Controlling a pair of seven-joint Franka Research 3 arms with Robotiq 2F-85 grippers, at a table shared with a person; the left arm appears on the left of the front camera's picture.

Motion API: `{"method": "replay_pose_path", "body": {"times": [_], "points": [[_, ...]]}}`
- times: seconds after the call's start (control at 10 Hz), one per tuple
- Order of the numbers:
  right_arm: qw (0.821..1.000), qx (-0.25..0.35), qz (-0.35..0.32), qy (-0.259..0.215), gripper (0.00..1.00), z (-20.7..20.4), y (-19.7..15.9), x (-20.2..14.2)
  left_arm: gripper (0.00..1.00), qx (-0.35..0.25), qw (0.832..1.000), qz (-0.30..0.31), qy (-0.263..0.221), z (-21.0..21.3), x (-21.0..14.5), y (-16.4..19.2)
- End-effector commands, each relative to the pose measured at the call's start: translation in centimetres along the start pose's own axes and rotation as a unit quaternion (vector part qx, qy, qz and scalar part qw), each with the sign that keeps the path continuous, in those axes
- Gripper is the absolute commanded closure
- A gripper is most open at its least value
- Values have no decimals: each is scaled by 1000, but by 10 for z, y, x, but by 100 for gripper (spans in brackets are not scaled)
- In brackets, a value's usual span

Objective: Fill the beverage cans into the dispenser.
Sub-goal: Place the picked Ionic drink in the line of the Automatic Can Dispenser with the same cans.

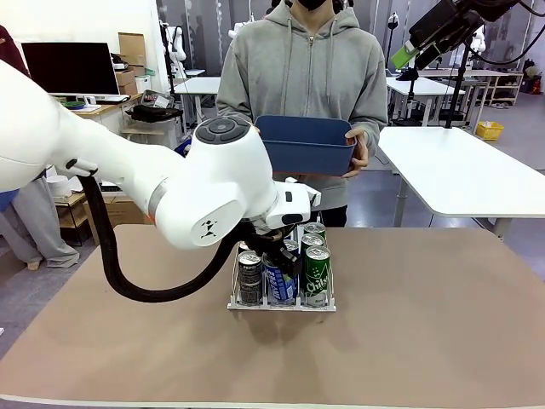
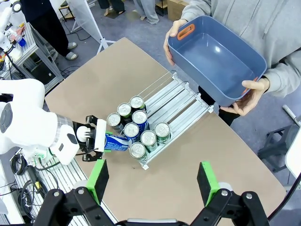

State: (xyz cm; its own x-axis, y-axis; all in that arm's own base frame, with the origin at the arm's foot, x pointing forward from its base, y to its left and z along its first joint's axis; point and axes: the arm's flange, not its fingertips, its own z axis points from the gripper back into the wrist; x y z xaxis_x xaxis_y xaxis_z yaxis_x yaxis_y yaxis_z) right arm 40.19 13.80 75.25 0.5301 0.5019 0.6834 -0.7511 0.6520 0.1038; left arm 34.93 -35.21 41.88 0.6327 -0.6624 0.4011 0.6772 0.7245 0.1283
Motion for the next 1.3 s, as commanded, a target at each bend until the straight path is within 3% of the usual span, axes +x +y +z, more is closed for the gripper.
{"method": "replay_pose_path", "body": {"times": [0.0, 0.7, 1.2], "points": [[1000, 2, 1, 0, 0, -1, 1, -1, 43, 23, 999, 9, -21, -8, 24, 6], [1000, 2, 1, 0, 0, -1, 1, -1, 43, 41, 998, 39, -24, -26, 45, 21], [1000, 2, 1, 0, 0, -1, 1, -1, 43, 37, 998, 54, 12, -49, 46, 29]]}}
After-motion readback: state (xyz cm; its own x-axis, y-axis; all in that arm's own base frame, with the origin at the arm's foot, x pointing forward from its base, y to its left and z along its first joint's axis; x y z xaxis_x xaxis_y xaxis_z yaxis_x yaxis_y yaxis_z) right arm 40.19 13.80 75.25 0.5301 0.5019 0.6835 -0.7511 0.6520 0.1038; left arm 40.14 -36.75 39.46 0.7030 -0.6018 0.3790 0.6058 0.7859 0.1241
